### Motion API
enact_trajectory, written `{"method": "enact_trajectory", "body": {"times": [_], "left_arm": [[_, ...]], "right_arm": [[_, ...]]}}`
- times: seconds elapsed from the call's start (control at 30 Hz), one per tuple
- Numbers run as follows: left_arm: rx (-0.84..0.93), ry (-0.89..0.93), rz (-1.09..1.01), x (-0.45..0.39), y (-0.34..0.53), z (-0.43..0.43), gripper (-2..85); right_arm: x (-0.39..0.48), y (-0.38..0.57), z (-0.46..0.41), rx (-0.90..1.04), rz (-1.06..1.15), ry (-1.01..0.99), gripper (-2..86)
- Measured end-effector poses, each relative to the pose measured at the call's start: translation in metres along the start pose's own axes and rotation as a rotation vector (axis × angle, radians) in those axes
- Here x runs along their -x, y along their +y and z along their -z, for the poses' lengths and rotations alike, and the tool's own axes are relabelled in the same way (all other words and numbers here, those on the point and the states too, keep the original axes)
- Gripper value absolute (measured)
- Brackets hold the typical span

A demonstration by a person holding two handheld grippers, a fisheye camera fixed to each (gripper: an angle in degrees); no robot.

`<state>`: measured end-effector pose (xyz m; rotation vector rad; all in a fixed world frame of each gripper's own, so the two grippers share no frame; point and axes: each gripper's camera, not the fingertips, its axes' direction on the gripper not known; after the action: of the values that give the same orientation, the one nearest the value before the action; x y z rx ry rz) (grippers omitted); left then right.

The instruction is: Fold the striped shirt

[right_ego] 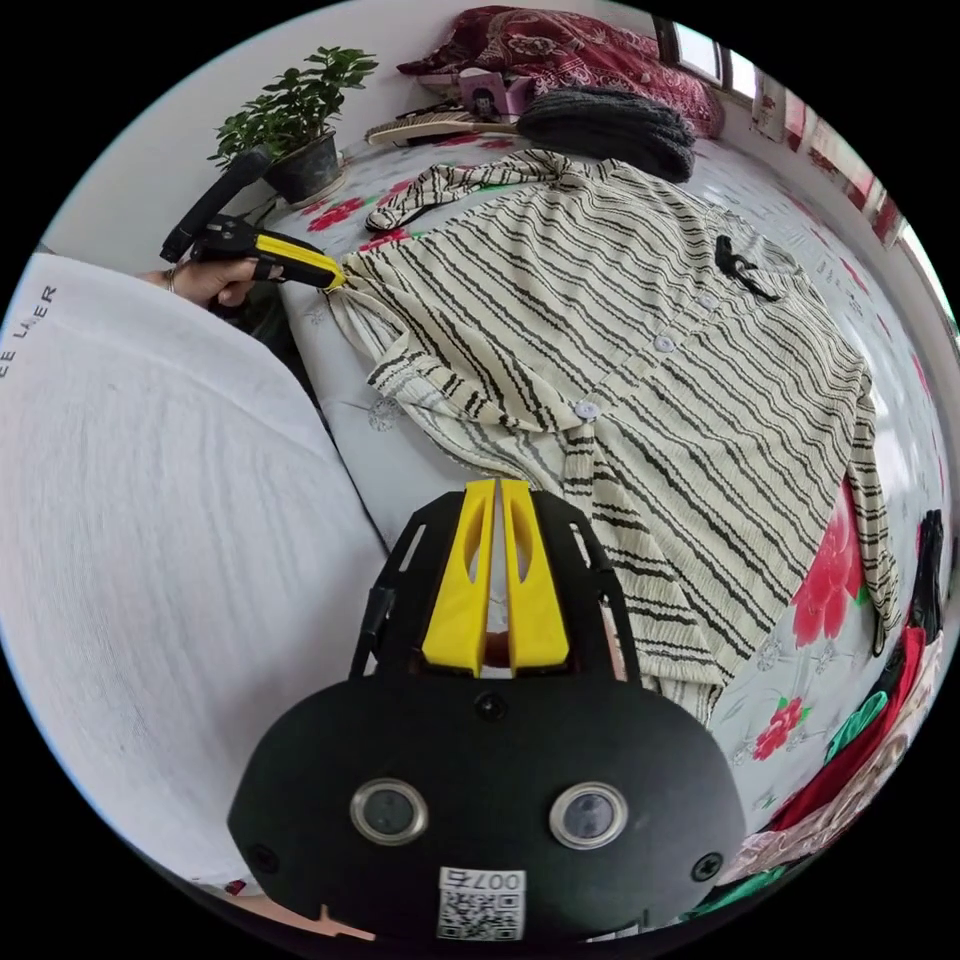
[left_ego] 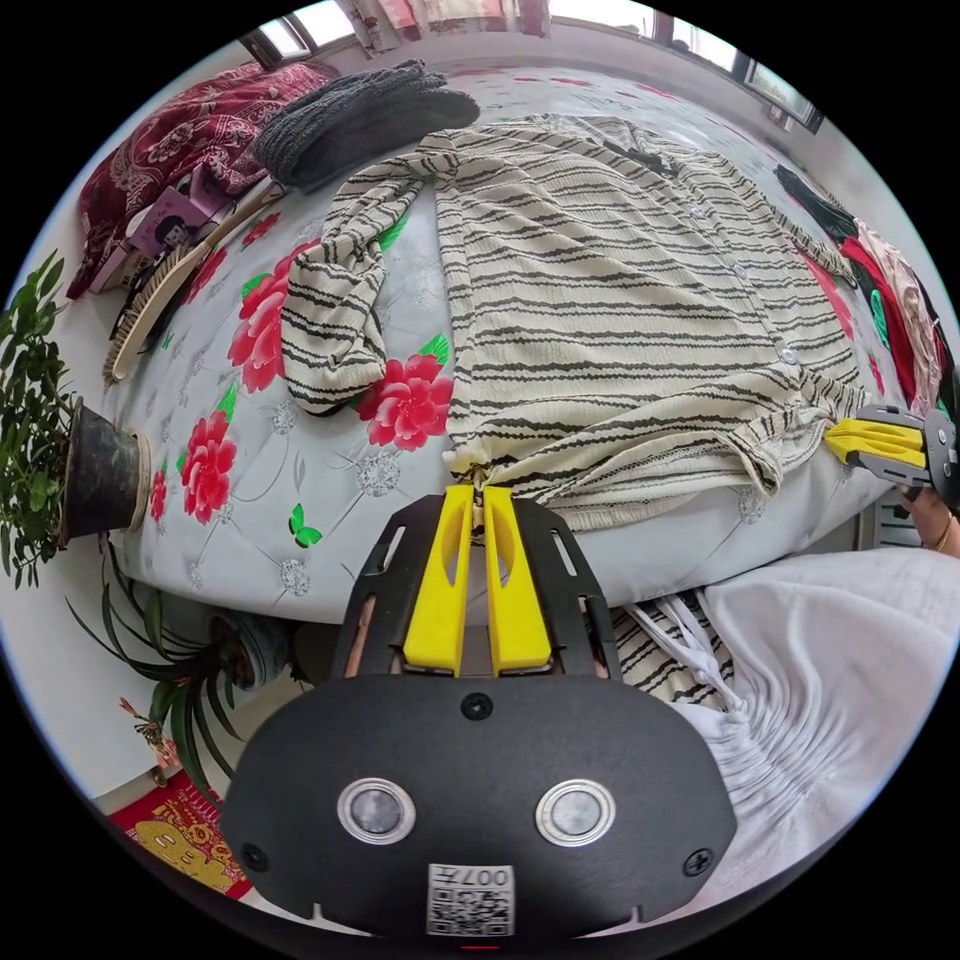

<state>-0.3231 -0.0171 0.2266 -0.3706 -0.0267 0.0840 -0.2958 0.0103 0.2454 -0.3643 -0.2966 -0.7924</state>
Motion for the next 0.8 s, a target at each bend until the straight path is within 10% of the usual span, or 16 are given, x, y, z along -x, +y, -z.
{"method": "enact_trajectory", "body": {"times": [0.8], "left_arm": [[0.009, 0.026, -0.007, 0.027, 0.002, -0.003, -0.7]], "right_arm": [[-0.005, -0.005, -0.019, 0.190, 0.115, -0.169, -0.2]]}}
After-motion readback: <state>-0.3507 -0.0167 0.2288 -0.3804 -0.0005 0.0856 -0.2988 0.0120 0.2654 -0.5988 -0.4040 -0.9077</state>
